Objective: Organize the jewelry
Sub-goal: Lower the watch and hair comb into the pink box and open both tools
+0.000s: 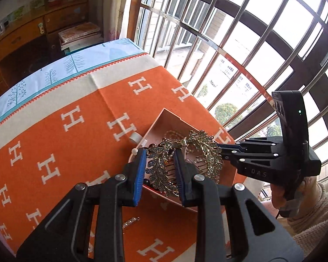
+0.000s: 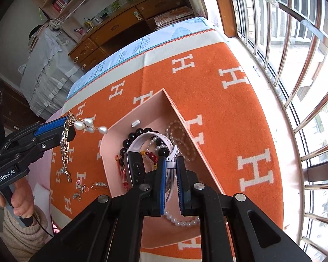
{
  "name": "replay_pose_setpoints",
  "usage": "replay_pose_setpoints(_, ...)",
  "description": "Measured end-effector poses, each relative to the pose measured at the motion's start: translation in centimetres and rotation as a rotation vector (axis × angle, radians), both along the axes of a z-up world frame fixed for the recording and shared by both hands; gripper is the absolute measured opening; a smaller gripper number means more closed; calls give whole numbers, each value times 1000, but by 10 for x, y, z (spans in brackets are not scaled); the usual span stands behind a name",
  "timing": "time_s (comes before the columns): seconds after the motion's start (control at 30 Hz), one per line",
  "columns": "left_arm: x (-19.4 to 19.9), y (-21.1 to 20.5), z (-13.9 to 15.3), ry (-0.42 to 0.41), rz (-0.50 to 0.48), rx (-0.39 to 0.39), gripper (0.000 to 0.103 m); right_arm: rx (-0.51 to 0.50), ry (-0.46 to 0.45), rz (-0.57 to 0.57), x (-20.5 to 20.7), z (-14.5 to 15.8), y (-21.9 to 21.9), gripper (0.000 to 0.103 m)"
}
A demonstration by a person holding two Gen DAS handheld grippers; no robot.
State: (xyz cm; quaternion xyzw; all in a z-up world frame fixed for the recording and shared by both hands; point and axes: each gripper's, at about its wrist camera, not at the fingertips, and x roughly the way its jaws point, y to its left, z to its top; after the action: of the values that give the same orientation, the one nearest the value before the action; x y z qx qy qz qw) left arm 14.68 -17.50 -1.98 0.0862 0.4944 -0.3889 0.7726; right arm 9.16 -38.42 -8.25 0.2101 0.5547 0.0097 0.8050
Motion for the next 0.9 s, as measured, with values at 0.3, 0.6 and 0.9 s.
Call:
replay_pose_setpoints(0.3, -5, -41, -55, 11, 65, 119, 22, -57, 6, -14, -39, -16, -9, 9)
replay_pose_setpoints(0.6, -9, -56, -82, -19, 87, 224, 25, -92, -7, 5, -49, -24, -1, 16)
replay_pose_setpoints(0.9, -25, -43, -64, -3, 115, 168, 40, -69, -105, -10, -57, -4, 2, 21)
